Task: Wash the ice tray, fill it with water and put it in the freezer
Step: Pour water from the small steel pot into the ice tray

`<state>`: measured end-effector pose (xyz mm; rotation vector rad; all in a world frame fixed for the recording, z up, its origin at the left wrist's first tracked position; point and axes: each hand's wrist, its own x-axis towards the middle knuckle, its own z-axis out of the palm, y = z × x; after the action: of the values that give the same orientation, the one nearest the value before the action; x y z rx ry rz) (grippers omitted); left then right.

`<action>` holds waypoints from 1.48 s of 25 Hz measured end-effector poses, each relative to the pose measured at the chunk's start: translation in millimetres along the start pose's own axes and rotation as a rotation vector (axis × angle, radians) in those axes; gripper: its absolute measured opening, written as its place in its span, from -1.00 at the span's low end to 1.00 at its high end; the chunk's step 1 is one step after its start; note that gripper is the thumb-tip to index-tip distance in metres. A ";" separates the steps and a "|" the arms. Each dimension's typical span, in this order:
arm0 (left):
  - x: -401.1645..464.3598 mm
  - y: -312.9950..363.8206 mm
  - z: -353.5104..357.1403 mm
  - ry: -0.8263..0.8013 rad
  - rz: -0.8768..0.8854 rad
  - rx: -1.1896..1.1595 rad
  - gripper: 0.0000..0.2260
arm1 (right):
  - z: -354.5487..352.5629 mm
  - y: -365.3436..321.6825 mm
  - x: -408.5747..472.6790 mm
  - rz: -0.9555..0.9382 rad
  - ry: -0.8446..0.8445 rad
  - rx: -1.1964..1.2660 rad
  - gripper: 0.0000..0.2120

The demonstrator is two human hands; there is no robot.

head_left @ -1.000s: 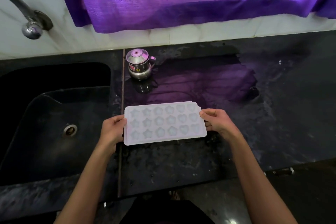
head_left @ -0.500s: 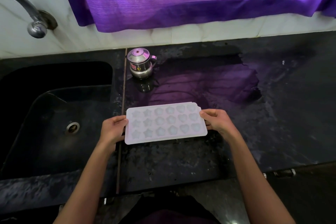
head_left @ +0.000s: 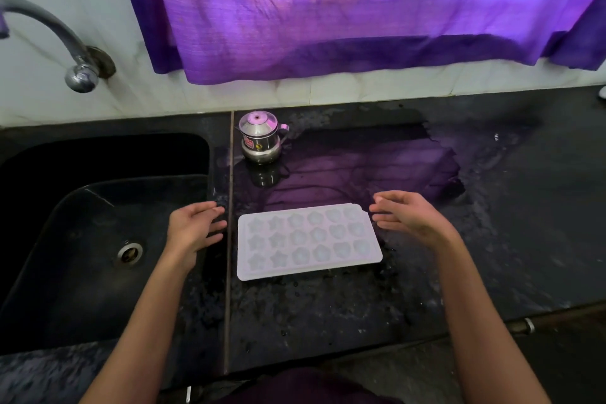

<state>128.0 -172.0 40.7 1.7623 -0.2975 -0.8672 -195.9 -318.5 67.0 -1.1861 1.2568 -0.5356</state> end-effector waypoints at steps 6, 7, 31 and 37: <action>14.1 38.4 37.1 -0.125 0.087 0.024 -0.73 | 46.8 -45.6 27.7 -0.044 -0.166 -0.005 -0.77; 17.9 44.6 44.6 -0.136 0.095 0.021 -0.71 | 55.6 -54.2 33.5 -0.050 -0.192 0.003 -0.76; 105.8 49.2 110.0 -0.107 0.272 -0.109 -0.49 | 166.2 -78.9 174.9 -0.239 -0.258 -0.001 -0.70; 108.4 47.4 112.0 -0.098 0.284 -0.118 -0.56 | 165.5 -78.1 174.8 -0.210 -0.316 0.089 -0.71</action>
<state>137.8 -333.8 24.2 1.5260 -0.5367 -0.7508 28.6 -432.0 39.4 -1.2784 0.8376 -0.5279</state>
